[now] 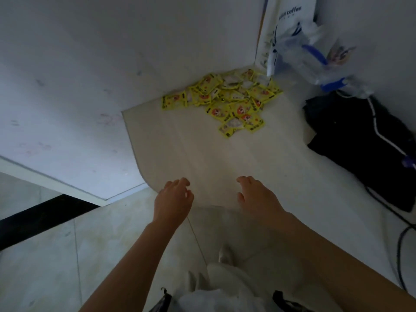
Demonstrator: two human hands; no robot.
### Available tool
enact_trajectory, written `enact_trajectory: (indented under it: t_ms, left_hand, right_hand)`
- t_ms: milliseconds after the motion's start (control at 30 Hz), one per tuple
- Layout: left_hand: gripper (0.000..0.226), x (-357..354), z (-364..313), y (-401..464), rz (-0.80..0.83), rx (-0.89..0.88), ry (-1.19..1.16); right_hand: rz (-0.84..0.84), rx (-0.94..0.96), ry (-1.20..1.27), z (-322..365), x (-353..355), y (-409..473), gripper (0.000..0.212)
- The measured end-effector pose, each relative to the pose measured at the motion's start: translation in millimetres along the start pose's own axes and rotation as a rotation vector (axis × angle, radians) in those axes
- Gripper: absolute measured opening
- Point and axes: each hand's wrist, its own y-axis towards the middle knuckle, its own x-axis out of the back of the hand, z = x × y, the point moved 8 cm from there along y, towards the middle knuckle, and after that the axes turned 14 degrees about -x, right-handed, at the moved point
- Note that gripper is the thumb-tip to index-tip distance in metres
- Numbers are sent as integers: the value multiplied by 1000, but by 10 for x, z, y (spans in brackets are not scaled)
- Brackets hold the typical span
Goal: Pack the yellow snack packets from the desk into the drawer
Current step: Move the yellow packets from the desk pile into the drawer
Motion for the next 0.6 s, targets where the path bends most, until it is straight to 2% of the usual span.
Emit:
enact_trajectory:
  t_ms: [333,600]
  left_hand:
    - [27,-84,649,1374,126,-22,72]
    - [28,-110,1247,2492,298,-100,98]
  right_hand:
    - [-18,14,-63,226,320,1363,41]
    - [-3,-100,-135,327,312,2310,36]
